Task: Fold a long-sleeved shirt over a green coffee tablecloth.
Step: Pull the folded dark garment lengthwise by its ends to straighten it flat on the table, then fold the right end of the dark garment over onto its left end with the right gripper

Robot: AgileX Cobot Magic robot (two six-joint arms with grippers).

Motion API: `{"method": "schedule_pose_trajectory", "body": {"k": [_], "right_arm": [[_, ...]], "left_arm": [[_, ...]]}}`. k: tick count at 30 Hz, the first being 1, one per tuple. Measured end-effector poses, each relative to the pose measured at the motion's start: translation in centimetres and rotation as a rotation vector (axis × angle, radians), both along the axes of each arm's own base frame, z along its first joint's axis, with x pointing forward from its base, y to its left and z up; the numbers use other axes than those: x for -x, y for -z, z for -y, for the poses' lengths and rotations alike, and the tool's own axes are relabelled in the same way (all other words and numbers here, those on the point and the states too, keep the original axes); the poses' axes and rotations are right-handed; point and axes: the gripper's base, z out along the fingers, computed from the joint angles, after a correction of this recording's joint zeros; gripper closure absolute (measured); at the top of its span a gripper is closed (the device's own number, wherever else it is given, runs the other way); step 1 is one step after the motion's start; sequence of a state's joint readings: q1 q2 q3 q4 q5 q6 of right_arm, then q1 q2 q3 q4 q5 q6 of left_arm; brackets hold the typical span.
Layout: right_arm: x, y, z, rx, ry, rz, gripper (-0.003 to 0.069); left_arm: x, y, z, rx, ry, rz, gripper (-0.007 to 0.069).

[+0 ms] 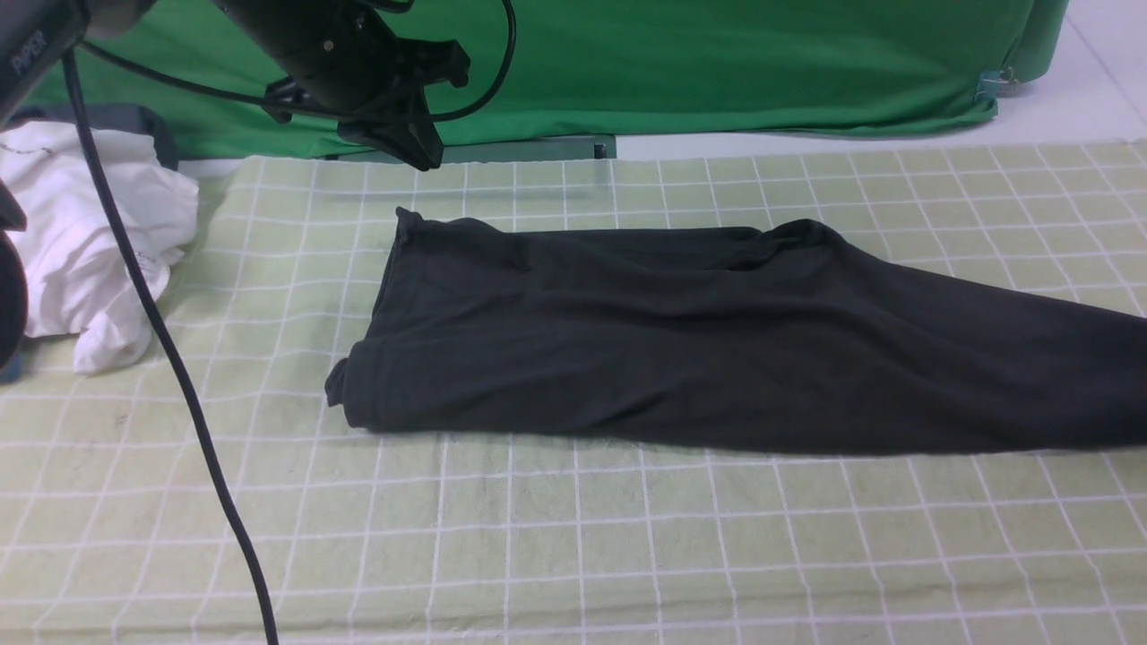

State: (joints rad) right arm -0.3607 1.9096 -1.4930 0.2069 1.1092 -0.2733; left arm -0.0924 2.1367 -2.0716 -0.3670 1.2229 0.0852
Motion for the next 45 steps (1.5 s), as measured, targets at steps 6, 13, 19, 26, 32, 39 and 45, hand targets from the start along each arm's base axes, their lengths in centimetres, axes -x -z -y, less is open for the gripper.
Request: {"method": "schedule_pose_trajectory", "body": {"k": [6, 13, 19, 26, 32, 39, 45], "right_arm": [[-0.2, 2.7, 0.3, 0.036, 0.007, 0.027, 0.0123], [-1.2, 6.4, -0.1, 0.02, -0.007, -0.021, 0.0183], [-2.4, 6.9, -2.2, 0.037, -0.081, 0.007, 0.0537], [-2.5, 2.5, -0.5, 0.136, -0.06, 0.078, 0.0632], [-0.6, -3.9, 3.6, 0.229, 0.065, 0.18, 0.0632], [0.3, -5.6, 4.1, 0.239, 0.087, 0.179, 0.0632], [0.0, -5.9, 3.2, 0.203, 0.084, 0.177, 0.0632]], "left_arm": [[0.0, 0.0, 0.0, 0.0, 0.0, 0.0, 0.0611], [-0.1, 0.0, -0.1, -0.003, 0.0, 0.007, 0.0611], [-0.1, 0.0, -0.4, -0.002, -0.006, 0.004, 0.0611], [0.9, -0.8, -0.6, -0.005, -0.001, 0.011, 0.0611], [6.4, -2.3, -1.2, 0.015, 0.004, -0.047, 0.0611], [9.2, 1.3, 2.9, 0.118, 0.067, -0.11, 0.0611], [9.7, 5.9, 8.9, 0.09, 0.202, -0.133, 0.0611]]}}
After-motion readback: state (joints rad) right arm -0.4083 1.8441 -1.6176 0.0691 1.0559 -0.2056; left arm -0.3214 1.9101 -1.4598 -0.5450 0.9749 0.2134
